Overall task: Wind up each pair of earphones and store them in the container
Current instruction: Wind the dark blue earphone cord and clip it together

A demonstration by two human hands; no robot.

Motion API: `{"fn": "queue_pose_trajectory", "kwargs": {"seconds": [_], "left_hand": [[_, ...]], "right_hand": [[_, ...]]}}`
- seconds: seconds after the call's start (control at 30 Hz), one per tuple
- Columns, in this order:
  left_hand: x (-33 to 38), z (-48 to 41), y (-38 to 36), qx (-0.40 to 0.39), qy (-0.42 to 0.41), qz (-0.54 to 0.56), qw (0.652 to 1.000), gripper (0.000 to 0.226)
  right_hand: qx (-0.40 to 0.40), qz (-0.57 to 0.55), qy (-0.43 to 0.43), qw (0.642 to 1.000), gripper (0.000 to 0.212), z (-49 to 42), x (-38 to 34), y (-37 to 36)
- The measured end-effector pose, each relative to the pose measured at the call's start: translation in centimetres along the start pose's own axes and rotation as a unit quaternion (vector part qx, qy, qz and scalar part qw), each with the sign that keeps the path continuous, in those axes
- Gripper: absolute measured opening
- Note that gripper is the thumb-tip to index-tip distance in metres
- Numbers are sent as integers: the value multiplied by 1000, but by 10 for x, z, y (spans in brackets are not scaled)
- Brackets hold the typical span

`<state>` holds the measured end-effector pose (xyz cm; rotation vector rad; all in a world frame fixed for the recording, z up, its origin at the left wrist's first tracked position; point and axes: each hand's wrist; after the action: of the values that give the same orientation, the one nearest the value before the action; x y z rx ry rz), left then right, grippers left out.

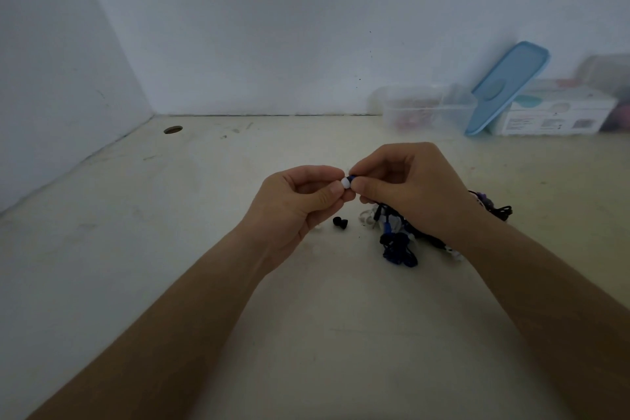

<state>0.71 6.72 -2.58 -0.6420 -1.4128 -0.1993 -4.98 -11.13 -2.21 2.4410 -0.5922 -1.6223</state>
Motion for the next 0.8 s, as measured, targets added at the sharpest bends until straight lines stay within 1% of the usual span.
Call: {"fn": "queue_pose_trajectory", "kwargs": {"seconds": [0.23,0.43,0.6,0.8], "left_hand": [[0,-1,0,-11,-7,-7,1000,15],[1,0,1,-19,-8,-3,1000,21],[0,0,0,-15,-18,-1,1000,26],[-2,-1,0,-4,-22,-10,1000,17]], "right_hand": [[-9,-10,-20,1000,6,-1,-3,2],[-15,-25,-19,999,8,-1,-4,4],[0,-23,-24,999,8,-1,-3,2],[15,1,-5,1000,8,1,-5,-3]]}}
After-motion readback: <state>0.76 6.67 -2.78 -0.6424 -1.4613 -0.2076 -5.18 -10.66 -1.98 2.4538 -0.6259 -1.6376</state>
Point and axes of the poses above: each hand's wrist, its own z-axis away from the middle knuckle, its own y-axis out of the back of the hand, x = y × z, and after that the axes turned 1 degree about -z, right-handed
